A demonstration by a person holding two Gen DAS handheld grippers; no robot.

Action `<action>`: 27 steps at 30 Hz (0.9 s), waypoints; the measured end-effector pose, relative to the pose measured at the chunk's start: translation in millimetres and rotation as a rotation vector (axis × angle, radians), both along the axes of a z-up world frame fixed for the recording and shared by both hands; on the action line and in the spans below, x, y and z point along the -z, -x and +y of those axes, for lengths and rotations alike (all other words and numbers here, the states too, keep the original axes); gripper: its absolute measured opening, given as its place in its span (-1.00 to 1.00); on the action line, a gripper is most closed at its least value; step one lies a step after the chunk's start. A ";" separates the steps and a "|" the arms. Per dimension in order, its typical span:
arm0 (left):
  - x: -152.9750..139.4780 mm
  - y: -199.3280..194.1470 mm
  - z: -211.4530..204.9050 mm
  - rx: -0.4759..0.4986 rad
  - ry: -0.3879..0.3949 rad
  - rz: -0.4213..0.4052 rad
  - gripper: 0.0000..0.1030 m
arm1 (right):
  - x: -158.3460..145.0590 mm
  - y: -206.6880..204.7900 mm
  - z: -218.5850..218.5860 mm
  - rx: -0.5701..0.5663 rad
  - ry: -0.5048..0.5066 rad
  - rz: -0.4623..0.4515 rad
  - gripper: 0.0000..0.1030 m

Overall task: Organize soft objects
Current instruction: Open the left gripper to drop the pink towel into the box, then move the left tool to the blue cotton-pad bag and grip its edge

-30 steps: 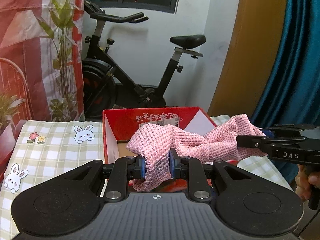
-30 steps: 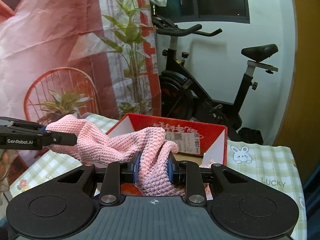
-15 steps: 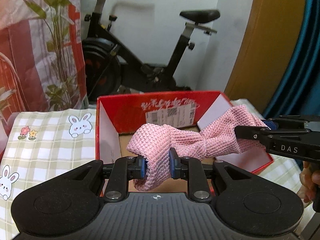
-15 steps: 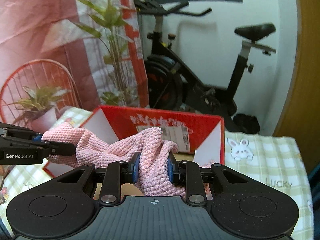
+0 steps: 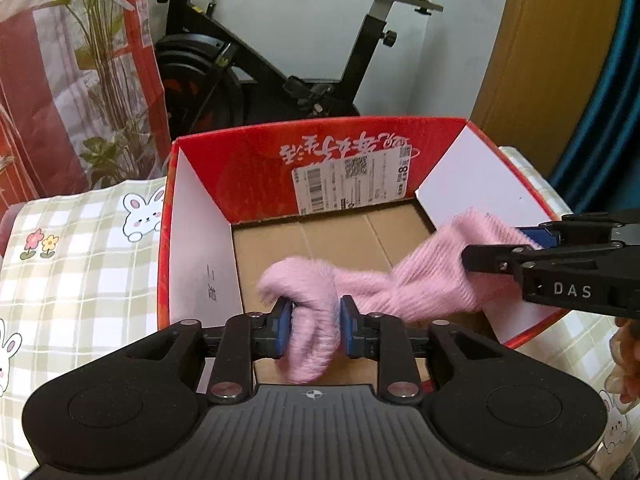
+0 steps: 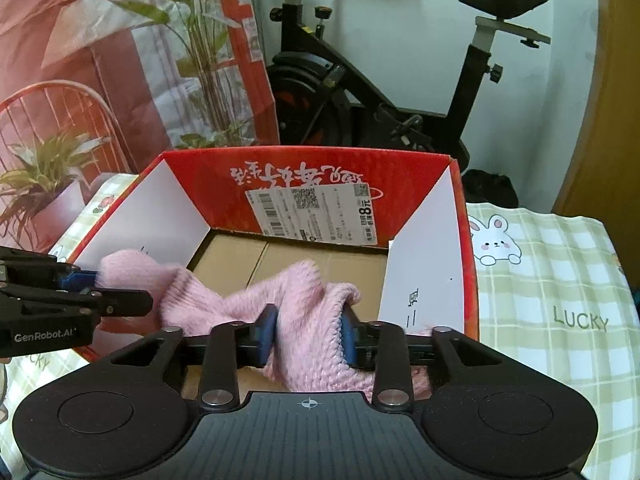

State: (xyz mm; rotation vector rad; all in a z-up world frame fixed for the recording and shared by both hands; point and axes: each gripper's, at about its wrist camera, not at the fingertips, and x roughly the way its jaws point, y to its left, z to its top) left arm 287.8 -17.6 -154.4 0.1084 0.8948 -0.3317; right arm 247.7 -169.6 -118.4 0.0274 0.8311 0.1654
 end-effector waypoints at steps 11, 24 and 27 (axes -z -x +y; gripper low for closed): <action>-24.3 29.2 7.2 0.015 0.049 -0.030 0.01 | -22.8 28.3 18.6 -0.058 0.008 -0.033 -0.10; -29.6 93.4 16.9 -0.012 0.120 -0.027 0.00 | -41.6 91.5 40.4 -0.117 0.042 -0.067 -0.09; -16.6 107.3 15.0 -0.016 0.116 -0.007 0.00 | -30.6 109.0 45.4 -0.110 0.056 -0.074 -0.05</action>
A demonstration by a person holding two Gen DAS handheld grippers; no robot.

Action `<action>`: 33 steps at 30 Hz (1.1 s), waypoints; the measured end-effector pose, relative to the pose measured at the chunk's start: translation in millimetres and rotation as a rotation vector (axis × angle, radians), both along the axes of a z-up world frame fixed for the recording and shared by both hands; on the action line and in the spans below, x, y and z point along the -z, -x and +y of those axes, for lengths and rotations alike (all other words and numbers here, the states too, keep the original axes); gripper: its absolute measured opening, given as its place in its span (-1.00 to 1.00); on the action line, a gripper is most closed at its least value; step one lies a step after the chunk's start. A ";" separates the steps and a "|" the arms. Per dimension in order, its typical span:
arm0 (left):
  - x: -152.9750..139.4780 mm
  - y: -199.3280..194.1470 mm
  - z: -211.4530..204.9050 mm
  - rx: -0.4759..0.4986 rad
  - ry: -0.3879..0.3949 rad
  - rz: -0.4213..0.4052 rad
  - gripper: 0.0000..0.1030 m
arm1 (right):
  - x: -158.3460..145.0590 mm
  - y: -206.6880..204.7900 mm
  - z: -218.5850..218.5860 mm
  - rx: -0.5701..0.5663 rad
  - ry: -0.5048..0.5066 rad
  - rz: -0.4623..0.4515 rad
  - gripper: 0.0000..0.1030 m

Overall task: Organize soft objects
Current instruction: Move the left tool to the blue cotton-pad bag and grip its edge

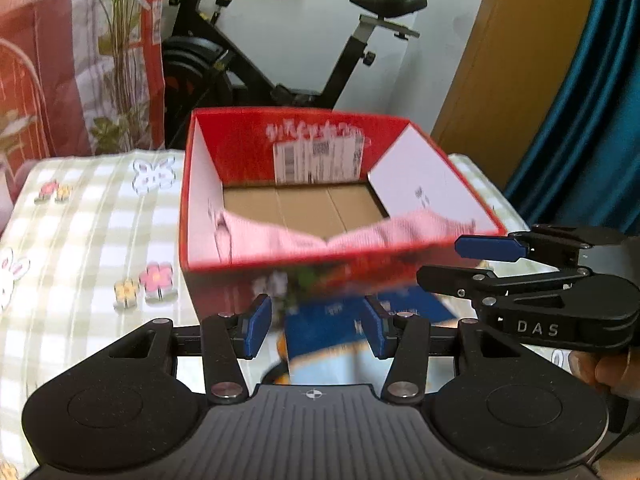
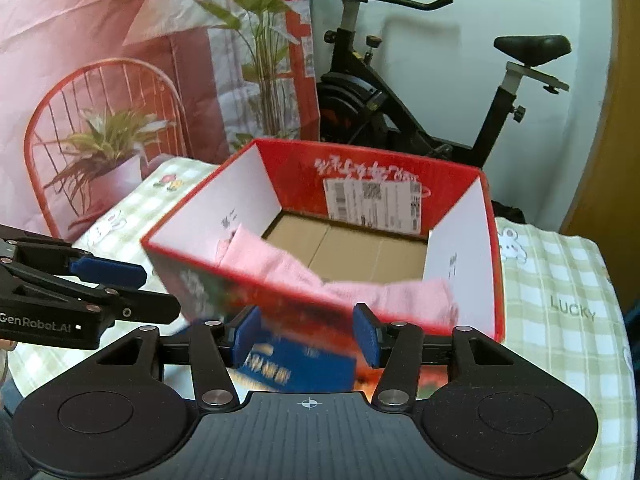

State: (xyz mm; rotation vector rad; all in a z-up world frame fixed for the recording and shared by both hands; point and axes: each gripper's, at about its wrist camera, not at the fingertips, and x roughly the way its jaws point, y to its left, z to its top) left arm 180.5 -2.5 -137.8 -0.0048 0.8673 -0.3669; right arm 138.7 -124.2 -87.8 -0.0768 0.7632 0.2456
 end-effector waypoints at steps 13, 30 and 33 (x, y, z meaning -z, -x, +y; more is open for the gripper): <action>48.0 42.4 4.3 -0.023 0.019 0.046 0.00 | 60.6 68.0 6.3 0.097 -0.044 -0.027 -0.03; 70.1 56.8 13.5 -0.036 0.112 0.052 0.00 | 71.9 96.0 -8.7 0.136 -0.070 -0.090 0.16; 71.2 59.2 13.7 -0.034 0.115 0.050 -0.01 | 75.0 95.0 -13.5 0.151 -0.095 -0.080 0.19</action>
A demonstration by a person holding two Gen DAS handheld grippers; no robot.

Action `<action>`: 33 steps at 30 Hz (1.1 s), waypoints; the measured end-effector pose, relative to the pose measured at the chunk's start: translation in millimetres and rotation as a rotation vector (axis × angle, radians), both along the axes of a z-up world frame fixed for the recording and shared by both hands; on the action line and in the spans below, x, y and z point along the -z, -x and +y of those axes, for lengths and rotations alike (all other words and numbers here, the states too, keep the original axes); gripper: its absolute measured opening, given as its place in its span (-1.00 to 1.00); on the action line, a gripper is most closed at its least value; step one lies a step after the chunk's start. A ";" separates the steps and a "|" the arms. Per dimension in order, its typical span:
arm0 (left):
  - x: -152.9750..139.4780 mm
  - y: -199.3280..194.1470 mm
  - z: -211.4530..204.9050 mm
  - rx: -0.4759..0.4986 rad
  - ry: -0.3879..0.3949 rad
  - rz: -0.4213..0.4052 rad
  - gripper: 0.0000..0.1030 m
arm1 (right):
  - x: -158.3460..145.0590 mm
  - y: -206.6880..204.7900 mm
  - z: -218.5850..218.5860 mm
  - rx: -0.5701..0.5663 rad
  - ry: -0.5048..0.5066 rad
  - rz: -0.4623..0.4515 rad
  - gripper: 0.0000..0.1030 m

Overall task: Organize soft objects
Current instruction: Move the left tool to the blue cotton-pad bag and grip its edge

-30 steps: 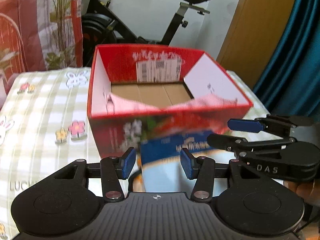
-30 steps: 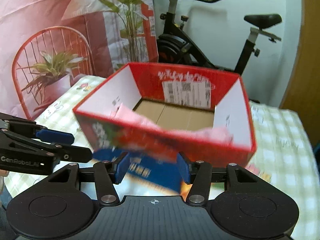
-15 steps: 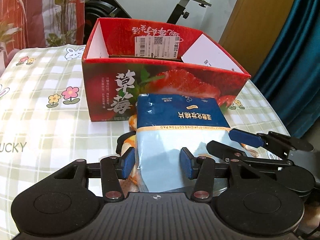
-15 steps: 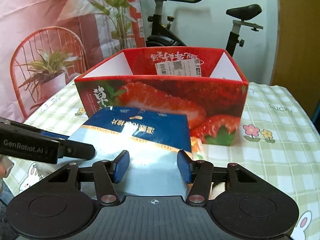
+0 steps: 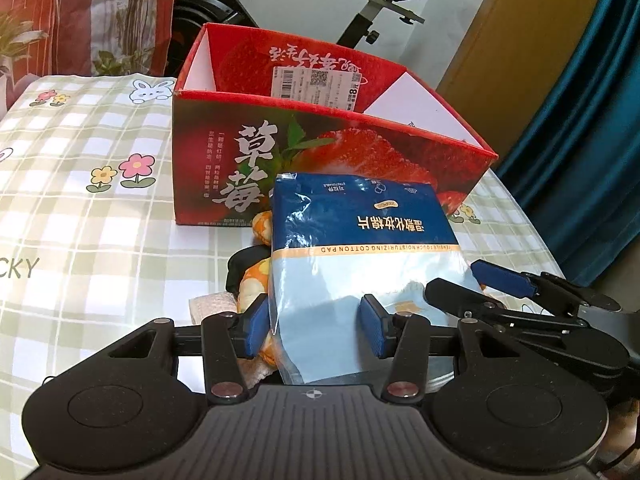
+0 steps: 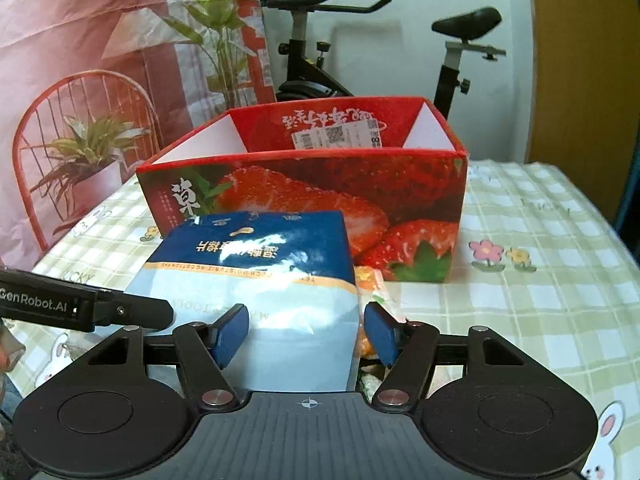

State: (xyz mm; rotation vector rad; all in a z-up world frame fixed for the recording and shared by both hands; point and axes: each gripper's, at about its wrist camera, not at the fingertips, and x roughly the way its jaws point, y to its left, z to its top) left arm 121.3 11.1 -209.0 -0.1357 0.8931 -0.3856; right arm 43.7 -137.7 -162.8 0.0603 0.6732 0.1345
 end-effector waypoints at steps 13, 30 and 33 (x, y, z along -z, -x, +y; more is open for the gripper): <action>1.5 -2.2 -1.2 -0.001 -0.024 0.014 -0.05 | -1.9 2.9 1.2 -0.007 -0.002 -0.010 -0.29; 6.9 -1.9 1.1 -0.014 -0.010 0.038 -0.05 | 0.8 0.7 1.6 -0.012 0.007 0.005 -0.37; 8.1 -3.6 -0.5 -0.013 -0.011 0.039 -0.05 | 0.9 1.1 0.8 -0.022 0.013 0.008 -0.37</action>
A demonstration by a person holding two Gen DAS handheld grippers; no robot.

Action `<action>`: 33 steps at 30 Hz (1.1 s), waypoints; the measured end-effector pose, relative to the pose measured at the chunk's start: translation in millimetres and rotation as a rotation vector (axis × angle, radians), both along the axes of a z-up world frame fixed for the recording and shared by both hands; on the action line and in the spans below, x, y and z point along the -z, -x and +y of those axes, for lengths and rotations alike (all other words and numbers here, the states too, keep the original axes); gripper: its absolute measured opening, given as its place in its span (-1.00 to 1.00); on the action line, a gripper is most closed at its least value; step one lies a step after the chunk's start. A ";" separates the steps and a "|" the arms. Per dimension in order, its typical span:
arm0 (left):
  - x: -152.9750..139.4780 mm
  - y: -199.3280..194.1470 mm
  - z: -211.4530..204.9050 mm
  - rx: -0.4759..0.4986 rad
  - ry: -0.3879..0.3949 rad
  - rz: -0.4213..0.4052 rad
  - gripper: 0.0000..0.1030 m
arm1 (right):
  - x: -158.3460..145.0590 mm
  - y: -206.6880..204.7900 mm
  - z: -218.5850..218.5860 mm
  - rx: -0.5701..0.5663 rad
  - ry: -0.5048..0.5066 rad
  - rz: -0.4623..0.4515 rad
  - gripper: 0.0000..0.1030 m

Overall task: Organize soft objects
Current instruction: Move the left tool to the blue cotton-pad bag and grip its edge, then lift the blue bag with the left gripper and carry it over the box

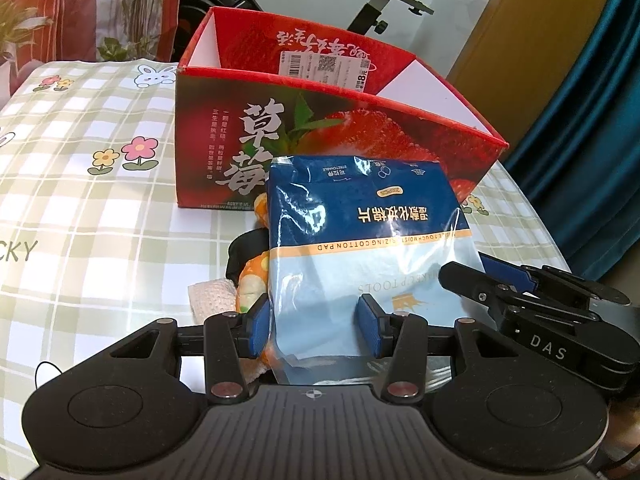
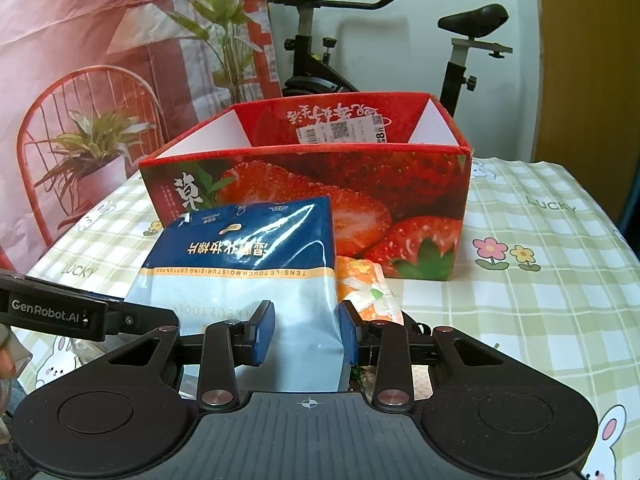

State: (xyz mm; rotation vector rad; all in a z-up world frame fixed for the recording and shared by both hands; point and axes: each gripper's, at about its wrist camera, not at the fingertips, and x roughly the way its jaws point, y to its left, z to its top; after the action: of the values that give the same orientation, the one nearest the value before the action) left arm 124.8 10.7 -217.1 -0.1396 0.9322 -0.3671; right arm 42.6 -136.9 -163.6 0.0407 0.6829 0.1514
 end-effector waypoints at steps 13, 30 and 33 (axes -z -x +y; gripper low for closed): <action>2.5 -3.1 1.1 0.000 0.014 0.013 -0.05 | 1.6 -0.5 1.0 0.005 -0.015 0.005 -0.37; -6.3 0.0 7.5 -0.011 0.048 -0.005 -0.52 | -6.5 -3.7 -5.1 -0.019 -0.060 0.005 -0.54; -19.4 4.9 7.1 0.008 0.021 -0.047 -0.64 | -19.2 0.3 -11.1 -0.039 -0.094 -0.029 -0.83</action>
State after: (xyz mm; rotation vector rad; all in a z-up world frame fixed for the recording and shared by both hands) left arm 119.9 17.8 -197.6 -0.1462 0.8830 -0.3866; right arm 42.3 -148.1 -144.4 0.1153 0.6475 0.2208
